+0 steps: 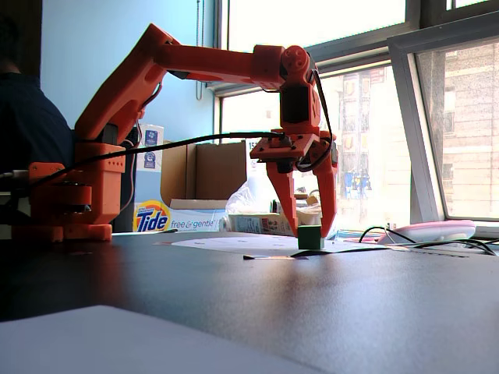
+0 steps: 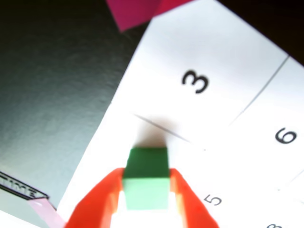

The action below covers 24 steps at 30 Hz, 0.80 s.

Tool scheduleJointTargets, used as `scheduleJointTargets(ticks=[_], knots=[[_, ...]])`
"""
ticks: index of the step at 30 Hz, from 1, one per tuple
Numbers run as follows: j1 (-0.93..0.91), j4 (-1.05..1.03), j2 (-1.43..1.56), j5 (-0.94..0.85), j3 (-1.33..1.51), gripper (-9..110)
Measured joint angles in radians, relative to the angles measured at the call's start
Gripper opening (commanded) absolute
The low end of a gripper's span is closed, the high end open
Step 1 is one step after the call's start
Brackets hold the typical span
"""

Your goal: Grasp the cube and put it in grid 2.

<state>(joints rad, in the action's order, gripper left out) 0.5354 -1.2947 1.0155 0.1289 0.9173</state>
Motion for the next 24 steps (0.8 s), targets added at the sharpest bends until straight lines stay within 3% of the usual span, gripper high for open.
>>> scheduleJointTargets(ticks=[14, 24], knots=[[0.015, -0.193, 0.020, -0.043, -0.196, 28], [-0.206, -0.396, 0.443, -0.072, -0.249, 27]])
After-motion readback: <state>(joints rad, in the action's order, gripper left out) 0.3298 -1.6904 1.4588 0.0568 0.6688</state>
